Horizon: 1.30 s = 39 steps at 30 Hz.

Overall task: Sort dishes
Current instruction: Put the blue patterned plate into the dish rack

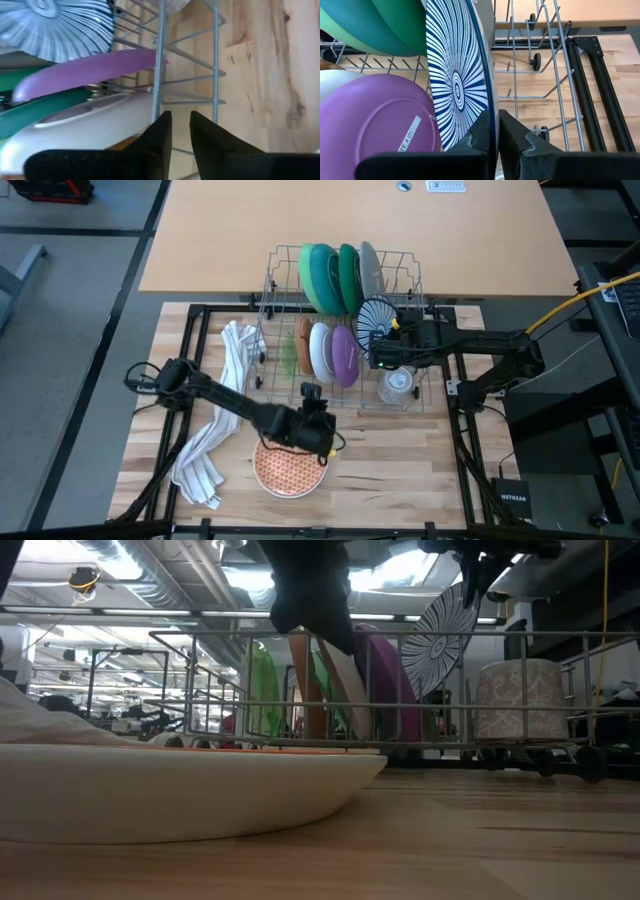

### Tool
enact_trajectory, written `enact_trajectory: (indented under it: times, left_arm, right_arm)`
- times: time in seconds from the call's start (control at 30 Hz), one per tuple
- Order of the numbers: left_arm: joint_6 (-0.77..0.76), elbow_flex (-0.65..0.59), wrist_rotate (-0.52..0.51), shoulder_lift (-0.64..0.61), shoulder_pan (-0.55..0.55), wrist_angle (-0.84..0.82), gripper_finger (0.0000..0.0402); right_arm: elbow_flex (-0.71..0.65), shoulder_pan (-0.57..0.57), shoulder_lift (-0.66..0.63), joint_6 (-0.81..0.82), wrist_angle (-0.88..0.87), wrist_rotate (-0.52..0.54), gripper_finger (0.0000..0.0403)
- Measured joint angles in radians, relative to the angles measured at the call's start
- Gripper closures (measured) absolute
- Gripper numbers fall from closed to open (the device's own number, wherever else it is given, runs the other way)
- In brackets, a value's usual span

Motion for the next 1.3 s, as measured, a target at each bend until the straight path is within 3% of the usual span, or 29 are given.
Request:
enact_trajectory:
  times: [0.2, 0.53, 0.77, 0.93, 1.1, 1.3]
  left_arm:
    - [0.024, 0.0, 0.113, 0.0, 0.052, 0.003, 0.0368]
    - [0.073, 0.0, 0.194, 0.0, 0.087, 0.091, 0.04]
    - [0.003, 0.0, 0.244, 0.0, 0.059, 0.114, 0.0377]
    - [0.055, 0.0, 0.275, 0.0, 0.015, 0.134, 0.0335]
    - [0.139, 0.0, 0.197, 0.0, -0.027, 0.132, 0.027]
    - [0.163, 0.0, -0.066, 0.0, -0.053, 0.131, 0.0233]
  right_arm:
    - [0.0, 0.0, -0.001, 0.0, 0.0, -0.008, 0.0387]
    - [0.0, 0.0, -0.001, 0.0, -0.003, -0.016, 0.0387]
    - [0.0, 0.0, -0.001, 0.0, -0.001, -0.023, 0.0387]
    - [0.0, 0.0, -0.001, 0.0, -0.001, -0.023, 0.0387]
    - [0.0, 0.0, -0.001, 0.0, -0.001, -0.027, 0.0387]
    - [0.0, 0.0, -0.001, 0.0, 0.0, -0.032, 0.0387]
